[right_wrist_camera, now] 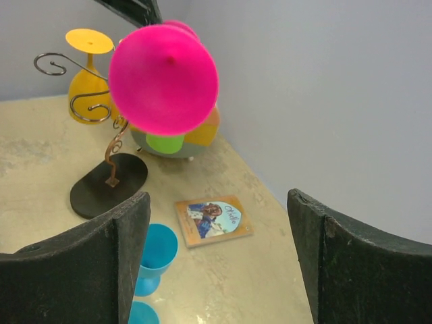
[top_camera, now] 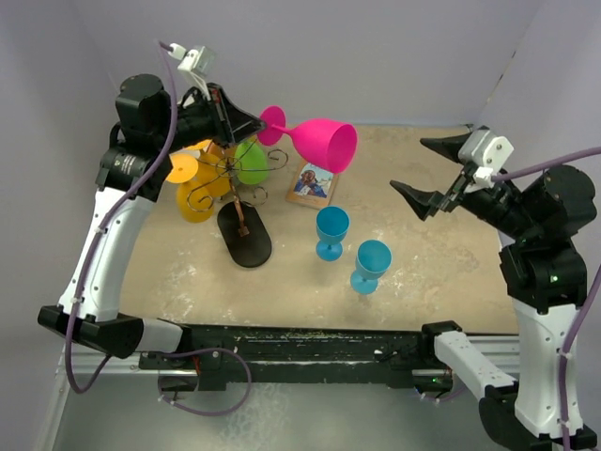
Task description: Place the wine glass upside down on the wine glass rack
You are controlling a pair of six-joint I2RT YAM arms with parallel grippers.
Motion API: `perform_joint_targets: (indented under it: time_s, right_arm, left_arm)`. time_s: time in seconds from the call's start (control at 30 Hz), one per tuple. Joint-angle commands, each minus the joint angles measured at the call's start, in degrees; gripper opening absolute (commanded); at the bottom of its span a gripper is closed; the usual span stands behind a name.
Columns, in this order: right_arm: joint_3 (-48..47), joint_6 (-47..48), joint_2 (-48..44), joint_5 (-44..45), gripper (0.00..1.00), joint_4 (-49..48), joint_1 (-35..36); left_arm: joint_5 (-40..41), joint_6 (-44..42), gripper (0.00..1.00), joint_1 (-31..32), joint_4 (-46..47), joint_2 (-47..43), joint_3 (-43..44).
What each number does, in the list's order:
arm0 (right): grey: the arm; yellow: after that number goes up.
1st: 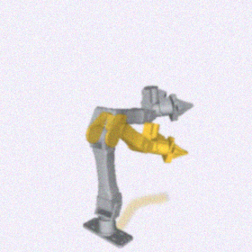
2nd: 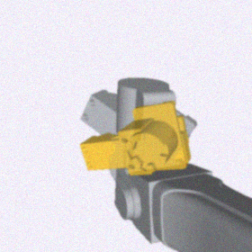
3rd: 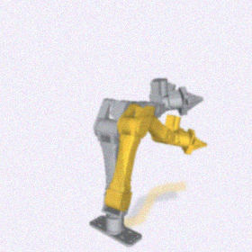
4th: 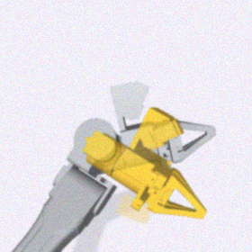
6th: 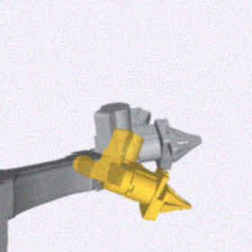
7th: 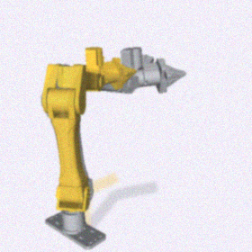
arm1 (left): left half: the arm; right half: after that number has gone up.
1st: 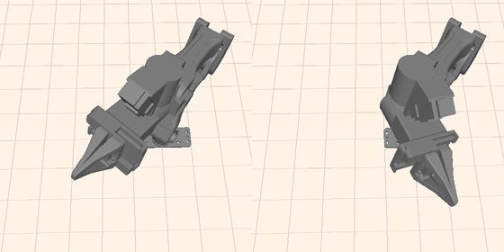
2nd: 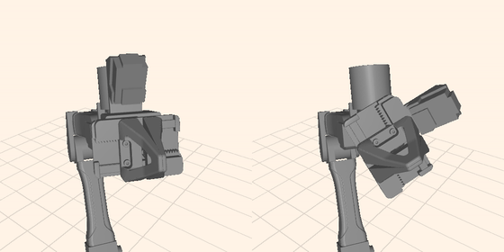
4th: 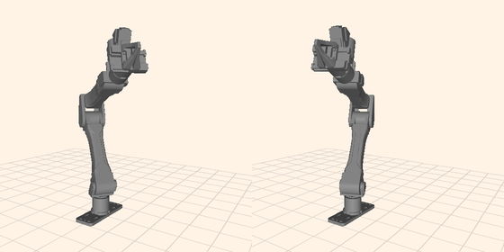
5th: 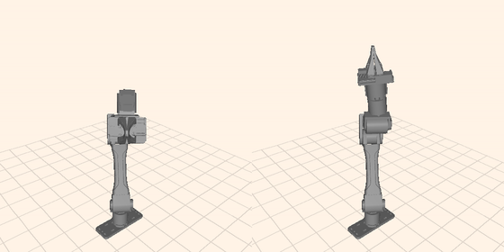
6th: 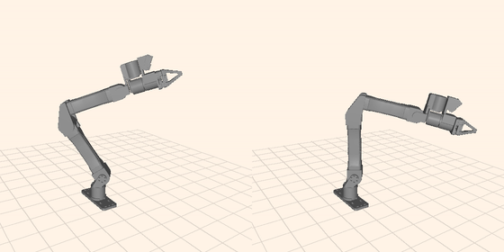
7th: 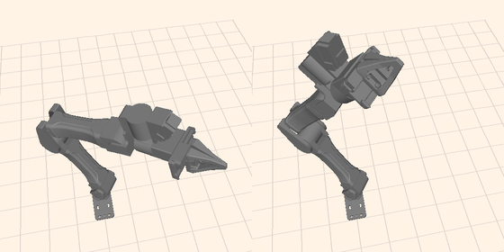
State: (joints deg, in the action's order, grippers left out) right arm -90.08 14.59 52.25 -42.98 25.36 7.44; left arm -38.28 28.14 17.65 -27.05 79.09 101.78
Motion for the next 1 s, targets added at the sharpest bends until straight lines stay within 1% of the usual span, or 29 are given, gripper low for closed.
perform_joint_targets:
  time_s: [0.0, 0.13, 0.27, 0.3, 0.4, 0.57, 0.83, 0.97]
  right_arm:
    - [4.7, 0.3, -1.6, 2.4, 0.85, -0.6, -0.7]
    - [11.4, 1.2, -2.4, 0.2, 0.88, -1.5, -0.7]
    - [17.0, 1.8, -1.6, 3.5, 0.89, -1.5, -0.7]
    - [18.3, 1.8, -1.0, 3.0, 0.89, -0.7, -0.7]
    - [21.3, 2.1, 0.5, 6.5, 0.89, -0.9, -0.7]
    - [28.8, 0.5, -1.6, 8.7, 0.90, -6.6, -1.4]
    - [35.1, 0.5, -2.9, 11.3, 0.91, -10.5, -4.4]
    - [36.6, 0.6, -3.3, 11.3, 0.91, -11.0, -5.6]
  left_arm:
    - [5.8, -5.7, 0.00, -2.1, -0.9, -3.9, 2.3]
    - [12.4, -12.1, 0.00, -2.4, -3.4, -5.4, 4.3]
    - [18.5, -18.3, 0.00, -2.4, -5.1, -5.7, 6.6]
    - [19.7, -19.4, 0.00, -2.4, -5.4, -5.6, 7.2]
    - [22.1, -22.6, 0.00, -2.4, -6.0, -5.1, 9.1]
    - [25.5, -27.0, 0.00, -1.7, -6.1, -3.5, 12.6]
    - [36.6, -38.5, 0.00, 6.2, -5.0, 0.0, 15.1]
    - [43.3, -47.3, 0.00, 10.9, -2.7, 1.6, 14.1]
